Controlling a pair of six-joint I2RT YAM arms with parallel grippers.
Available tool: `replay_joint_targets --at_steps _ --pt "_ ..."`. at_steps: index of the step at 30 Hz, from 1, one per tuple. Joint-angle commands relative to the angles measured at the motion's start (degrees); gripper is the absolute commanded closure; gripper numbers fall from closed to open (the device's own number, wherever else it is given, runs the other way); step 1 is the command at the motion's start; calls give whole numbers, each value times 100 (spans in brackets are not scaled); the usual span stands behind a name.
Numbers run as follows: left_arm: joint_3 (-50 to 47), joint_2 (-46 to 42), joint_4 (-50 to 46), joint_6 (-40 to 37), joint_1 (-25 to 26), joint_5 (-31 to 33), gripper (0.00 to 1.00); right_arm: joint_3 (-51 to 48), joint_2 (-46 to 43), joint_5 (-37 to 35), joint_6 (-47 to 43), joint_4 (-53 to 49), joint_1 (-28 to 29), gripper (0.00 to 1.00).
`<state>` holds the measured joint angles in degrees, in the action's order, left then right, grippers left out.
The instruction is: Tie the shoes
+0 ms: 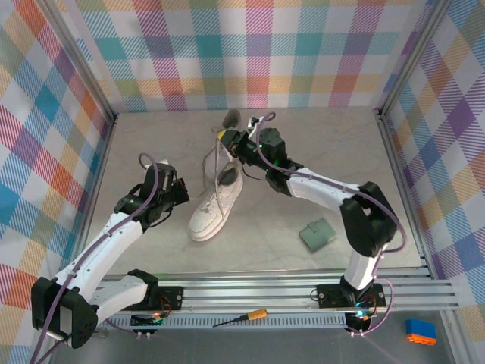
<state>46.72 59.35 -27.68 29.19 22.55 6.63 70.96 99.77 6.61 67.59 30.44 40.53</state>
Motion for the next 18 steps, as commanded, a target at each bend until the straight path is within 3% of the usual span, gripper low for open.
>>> replay_joint_targets --at_steps 1,5,13,15,18 --pt "289 -42 240 -279 522 -443 100 372 -887 -24 -1262 -1212 -17 100" --pt "600 -45 187 -380 1032 -317 100 463 -1313 -7 -1667 -1911 -157 100" --pt "694 -137 254 -273 1291 -277 100 448 -1597 256 -1961 -2569 -440 100" --pt "786 -167 -4 -258 1294 158 100 640 -1598 173 -2512 -3412 -459 99" --pt "944 -264 -594 -112 1267 1316 100 584 -1583 -148 -3203 -4669 -409 89"
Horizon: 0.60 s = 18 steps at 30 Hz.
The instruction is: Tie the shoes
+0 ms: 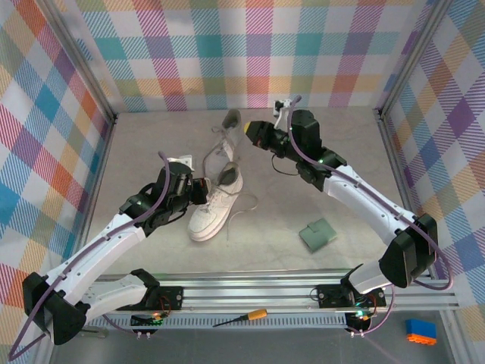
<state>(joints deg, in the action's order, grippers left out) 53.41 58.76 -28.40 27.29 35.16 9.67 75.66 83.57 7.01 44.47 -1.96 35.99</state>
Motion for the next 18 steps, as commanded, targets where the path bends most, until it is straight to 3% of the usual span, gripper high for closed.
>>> replay_joint_targets --at_steps 1,4,8,14,18 --pt "288 -254 -622 92 -48 1300 100 -58 18 -360 -1048 -1678 108 88" --pt "310 -143 -770 107 -444 1579 100 -662 -47 -1085 -1192 -2089 597 82" --pt "72 366 -413 58 -966 1201 100 -1218 216 -1570 -761 -2059 1418 62" --pt "-403 1096 -95 195 -1080 1288 100 -1781 436 -2046 373 -1877 1720 61" --pt "-753 1266 -39 452 -1094 1095 100 -1633 491 -2092 459 -2125 1714 56"
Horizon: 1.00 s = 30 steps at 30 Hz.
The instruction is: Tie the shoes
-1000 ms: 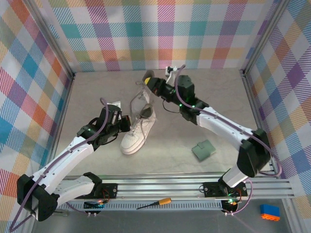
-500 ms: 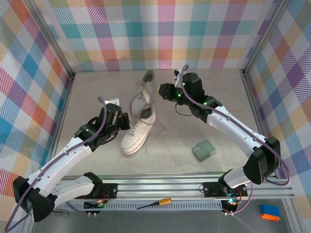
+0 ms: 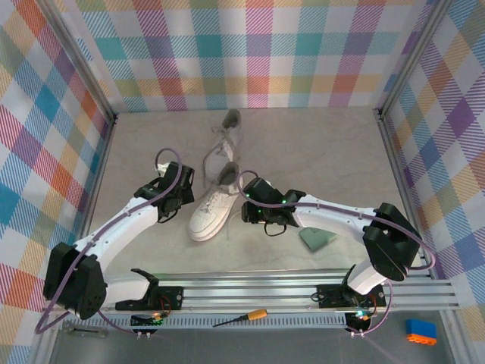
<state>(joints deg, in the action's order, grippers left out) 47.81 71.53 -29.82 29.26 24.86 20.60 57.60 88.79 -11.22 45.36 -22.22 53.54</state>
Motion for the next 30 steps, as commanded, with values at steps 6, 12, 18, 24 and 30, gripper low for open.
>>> replay_joint_targets --at_steps 6,12,18,24,30 --pt "-653 -5 245 652 -116 -47 100 779 884 -143 877 -401 32 62" --pt "-902 -38 486 734 -438 -391 100 1335 1539 -669 1407 -820 69 60" --pt "-1155 123 785 913 -579 -836 100 1697 2064 -1063 1829 -1133 78 51" --pt "-1403 81 935 1076 -579 -1070 100 2150 2437 -1487 1886 -1572 48 42" --pt "-1670 29 1096 1148 -546 -1468 100 2566 2985 -1447 1777 -1805 -23 44"
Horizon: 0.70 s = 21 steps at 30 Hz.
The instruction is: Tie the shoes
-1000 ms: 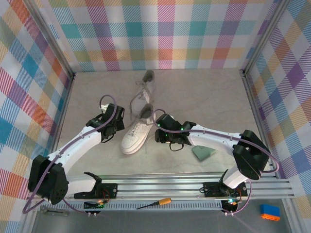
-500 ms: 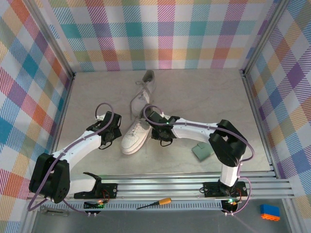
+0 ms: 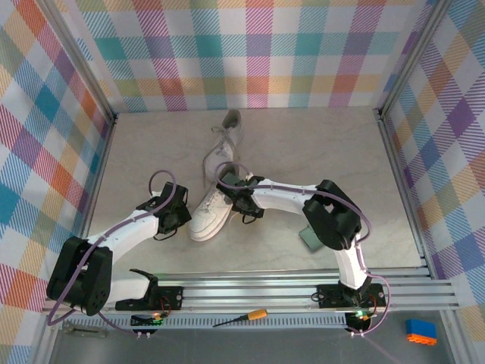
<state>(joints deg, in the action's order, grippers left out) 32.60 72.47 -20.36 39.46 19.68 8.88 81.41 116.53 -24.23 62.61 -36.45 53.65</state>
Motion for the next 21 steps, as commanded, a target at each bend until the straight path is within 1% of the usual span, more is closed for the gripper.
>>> replay_joint_targets --at_steps 1,4,6,8,9,10,12,18,21 --pt "-193 -73 170 149 19 -350 100 175 245 -106 50 -360 -59 45" --pt "-258 -131 114 207 291 -363 100 68 240 -9 6 -255 -122 56" --pt "-308 -192 78 299 488 -334 100 -47 143 23 -27 -165 -165 70" --pt "-357 -231 132 403 683 -387 100 -238 -95 9 -77 -19 -210 90" --pt "-360 -241 165 448 790 -424 100 -359 -252 -30 -95 45 -231 96" --pt "-359 -236 232 492 935 -461 100 -488 -450 -59 -142 128 -275 100" --pt "-313 -229 351 588 1244 -482 100 -726 -882 -111 -236 209 -394 100" --pt "-1 87 909 819 2069 -520 100 -1383 -2389 -40 -917 378 -773 100" --pt "186 312 1181 840 2433 -526 100 -1565 -3025 202 -1234 365 -855 100"
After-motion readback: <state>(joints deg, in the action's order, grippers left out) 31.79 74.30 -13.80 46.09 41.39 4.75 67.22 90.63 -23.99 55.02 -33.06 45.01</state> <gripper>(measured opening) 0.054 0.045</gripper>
